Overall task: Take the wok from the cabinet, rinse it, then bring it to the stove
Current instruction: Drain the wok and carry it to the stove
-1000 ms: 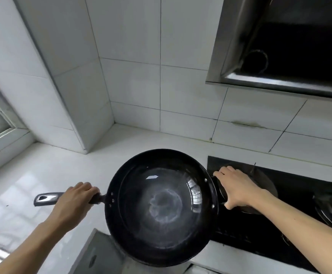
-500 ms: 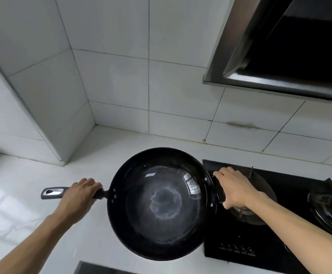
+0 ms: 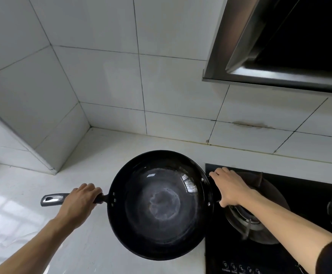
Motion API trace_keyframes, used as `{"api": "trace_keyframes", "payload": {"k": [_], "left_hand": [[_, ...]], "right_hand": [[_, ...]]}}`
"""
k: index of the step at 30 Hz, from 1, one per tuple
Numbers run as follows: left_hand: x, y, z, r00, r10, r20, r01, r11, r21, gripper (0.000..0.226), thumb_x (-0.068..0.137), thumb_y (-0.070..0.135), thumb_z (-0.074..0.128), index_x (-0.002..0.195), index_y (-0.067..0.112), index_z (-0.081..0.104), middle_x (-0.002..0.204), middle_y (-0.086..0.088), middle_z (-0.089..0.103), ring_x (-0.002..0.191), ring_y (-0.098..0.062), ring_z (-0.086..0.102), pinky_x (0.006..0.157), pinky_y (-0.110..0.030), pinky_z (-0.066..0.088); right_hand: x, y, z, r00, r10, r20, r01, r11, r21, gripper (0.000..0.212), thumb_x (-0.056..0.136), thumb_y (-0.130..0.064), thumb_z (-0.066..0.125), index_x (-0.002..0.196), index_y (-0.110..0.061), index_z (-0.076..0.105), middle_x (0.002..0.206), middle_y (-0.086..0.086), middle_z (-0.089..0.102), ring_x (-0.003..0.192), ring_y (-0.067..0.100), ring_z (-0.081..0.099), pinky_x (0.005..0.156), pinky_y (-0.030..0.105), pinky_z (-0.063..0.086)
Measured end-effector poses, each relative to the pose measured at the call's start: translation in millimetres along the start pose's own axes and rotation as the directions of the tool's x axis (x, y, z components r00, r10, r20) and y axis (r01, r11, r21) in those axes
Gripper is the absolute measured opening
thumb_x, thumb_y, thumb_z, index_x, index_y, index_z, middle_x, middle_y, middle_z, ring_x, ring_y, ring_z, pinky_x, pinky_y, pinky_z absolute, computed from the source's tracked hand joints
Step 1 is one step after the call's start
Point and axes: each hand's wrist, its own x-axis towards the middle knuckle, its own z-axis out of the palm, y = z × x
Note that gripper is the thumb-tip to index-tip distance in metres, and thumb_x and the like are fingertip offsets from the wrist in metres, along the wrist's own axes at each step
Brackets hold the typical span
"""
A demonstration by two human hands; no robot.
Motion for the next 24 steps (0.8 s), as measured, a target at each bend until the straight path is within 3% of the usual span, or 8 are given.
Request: {"api": "trace_keyframes", "payload": {"k": [16,24], "left_hand": [[39,-1,16,0.999,-0.016,0.040,0.016,1.000,-0.009,0.017,0.076,0.018,0.079,0.088,0.019,0.067,0.077,0.004,0.061,0.070,-0.015,0.051,0.060,-0.026,0.036],[25,-2,28,0.989,-0.045,0.144,0.042,0.999,0.021,0.025,0.078,0.024,0.076,0.099,0.024,0.061,0.090,0.008,0.059,0.079,-0.012,0.051,0.070,-0.025,0.041]], "right_hand": [[45,19,2,0.999,-0.016,0.051,0.014,0.999,0.044,0.100,0.060,-0.036,0.087,0.144,-0.015,0.036,0.140,0.001,0.042,0.125,0.022,0.041,0.102,0.031,0.040],[44,15,1,1.000,-0.005,-0.005,0.005,0.999,0.044,0.108,0.072,-0.024,0.083,0.155,-0.013,0.015,0.158,0.005,0.021,0.141,0.025,0.028,0.112,0.035,0.033]]}}
